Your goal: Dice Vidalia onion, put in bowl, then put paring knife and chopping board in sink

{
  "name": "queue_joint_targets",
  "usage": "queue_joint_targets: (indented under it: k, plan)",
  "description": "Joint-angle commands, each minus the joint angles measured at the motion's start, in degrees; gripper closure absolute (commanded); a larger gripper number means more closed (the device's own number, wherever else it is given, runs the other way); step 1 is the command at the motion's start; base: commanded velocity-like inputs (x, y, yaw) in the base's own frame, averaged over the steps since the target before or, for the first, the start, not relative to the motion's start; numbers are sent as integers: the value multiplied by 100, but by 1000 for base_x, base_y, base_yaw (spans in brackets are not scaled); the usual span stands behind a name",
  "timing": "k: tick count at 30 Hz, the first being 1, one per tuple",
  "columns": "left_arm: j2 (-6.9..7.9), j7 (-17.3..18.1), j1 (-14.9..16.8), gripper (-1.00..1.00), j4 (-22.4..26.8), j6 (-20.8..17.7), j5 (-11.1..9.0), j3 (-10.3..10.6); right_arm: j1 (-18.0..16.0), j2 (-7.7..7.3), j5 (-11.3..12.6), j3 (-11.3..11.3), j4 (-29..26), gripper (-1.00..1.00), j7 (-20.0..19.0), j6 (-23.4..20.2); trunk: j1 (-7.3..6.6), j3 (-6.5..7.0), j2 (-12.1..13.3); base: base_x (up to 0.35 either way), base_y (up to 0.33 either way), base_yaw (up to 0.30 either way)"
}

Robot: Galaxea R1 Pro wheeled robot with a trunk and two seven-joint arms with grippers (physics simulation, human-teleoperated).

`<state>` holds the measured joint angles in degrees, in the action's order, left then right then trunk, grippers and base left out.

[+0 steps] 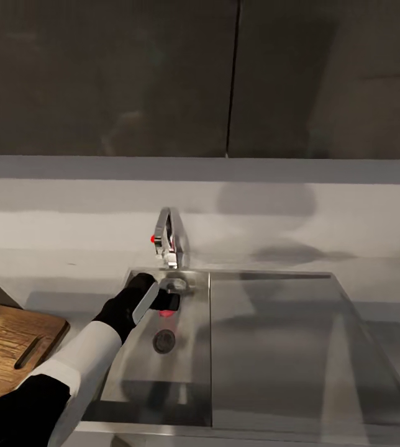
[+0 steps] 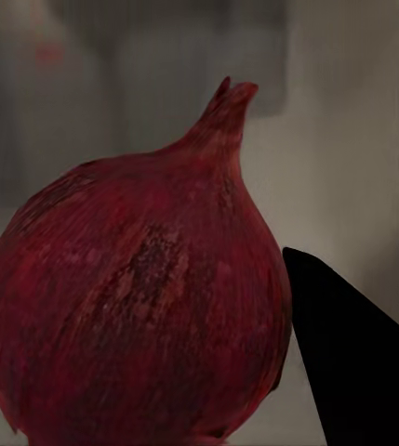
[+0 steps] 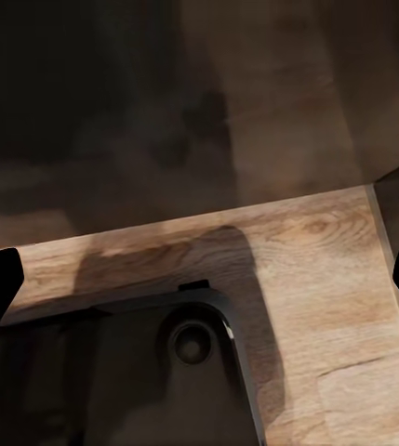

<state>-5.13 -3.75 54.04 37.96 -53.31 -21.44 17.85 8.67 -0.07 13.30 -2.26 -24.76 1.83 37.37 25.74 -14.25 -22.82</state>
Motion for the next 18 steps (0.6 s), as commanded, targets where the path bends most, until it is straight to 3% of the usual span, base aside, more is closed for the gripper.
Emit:
queue_joint_targets:
  k: [1, 7, 14, 18]
  plan:
    - [17, -37, -57, 100, 118, -22, -37, 17, 3, -2, 33, -25, -11, -100, 19, 8, 4, 0, -10, 0, 0, 0]
    - [259, -45, -586, 100, 1099, -65, -43, 17, 3, -2, 33, -24, -11, -100, 22, 8, 4, 54, -10, 0, 0, 0]
    - [663, -46, -1381, 100, 2713, -364, -44, 17, 3, -2, 33, -26, -11, -100, 24, 8, 4, 117, -10, 0, 0, 0]
    - [819, -44, -1667, 100, 3278, -411, -44, 17, 3, -2, 33, -25, -11, -100, 23, 8, 4, 153, -10, 0, 0, 0]
